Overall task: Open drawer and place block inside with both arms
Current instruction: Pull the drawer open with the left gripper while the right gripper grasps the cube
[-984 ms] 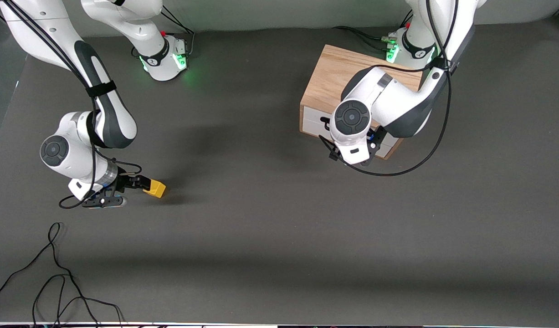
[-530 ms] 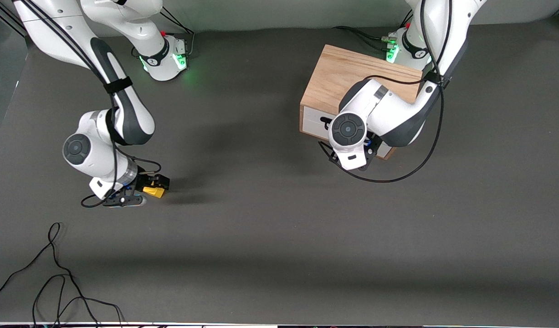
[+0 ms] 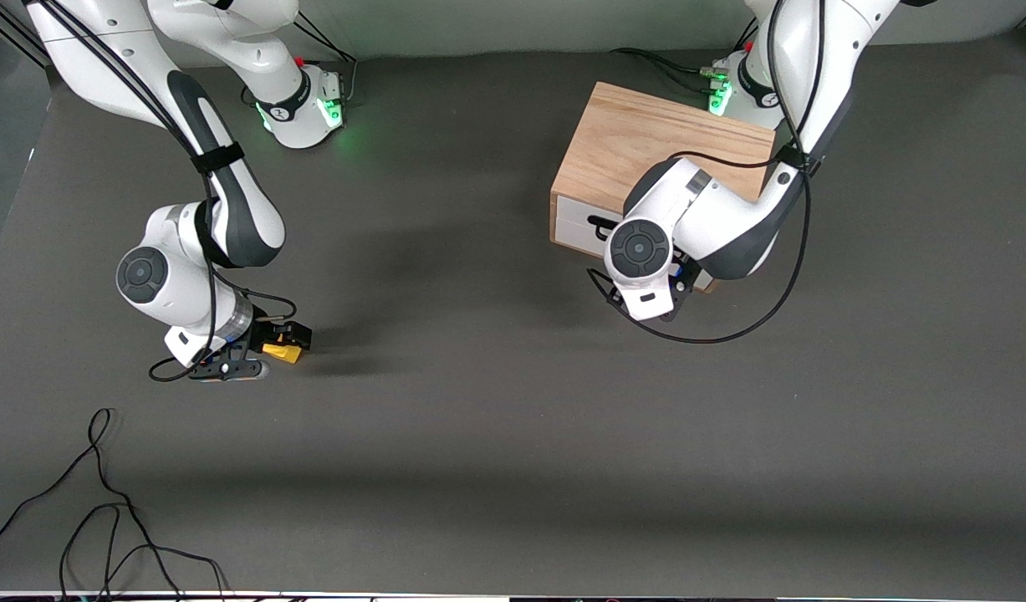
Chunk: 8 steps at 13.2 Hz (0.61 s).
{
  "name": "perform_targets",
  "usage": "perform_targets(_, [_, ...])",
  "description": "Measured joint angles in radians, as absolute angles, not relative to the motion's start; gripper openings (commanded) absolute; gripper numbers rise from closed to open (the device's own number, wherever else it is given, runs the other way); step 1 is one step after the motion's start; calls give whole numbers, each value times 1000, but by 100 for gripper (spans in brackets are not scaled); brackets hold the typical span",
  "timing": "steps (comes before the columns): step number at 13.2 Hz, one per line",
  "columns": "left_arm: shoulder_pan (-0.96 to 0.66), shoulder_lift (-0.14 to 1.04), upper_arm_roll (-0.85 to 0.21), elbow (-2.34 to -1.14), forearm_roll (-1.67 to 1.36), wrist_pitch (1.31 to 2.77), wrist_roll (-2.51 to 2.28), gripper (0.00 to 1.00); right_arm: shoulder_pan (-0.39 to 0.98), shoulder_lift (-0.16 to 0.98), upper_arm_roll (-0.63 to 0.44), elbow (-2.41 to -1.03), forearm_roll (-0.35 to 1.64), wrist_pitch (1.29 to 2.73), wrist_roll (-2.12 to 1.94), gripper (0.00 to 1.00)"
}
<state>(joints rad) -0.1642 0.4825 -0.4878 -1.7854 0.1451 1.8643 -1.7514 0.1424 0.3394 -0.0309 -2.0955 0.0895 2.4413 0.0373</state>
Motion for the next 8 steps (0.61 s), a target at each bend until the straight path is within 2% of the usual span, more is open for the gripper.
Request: perform_targets(8, [-164, 483, -476, -1781, 146, 1933, -1760, 100, 119, 392, -41, -2098, 90, 2451, 37, 100])
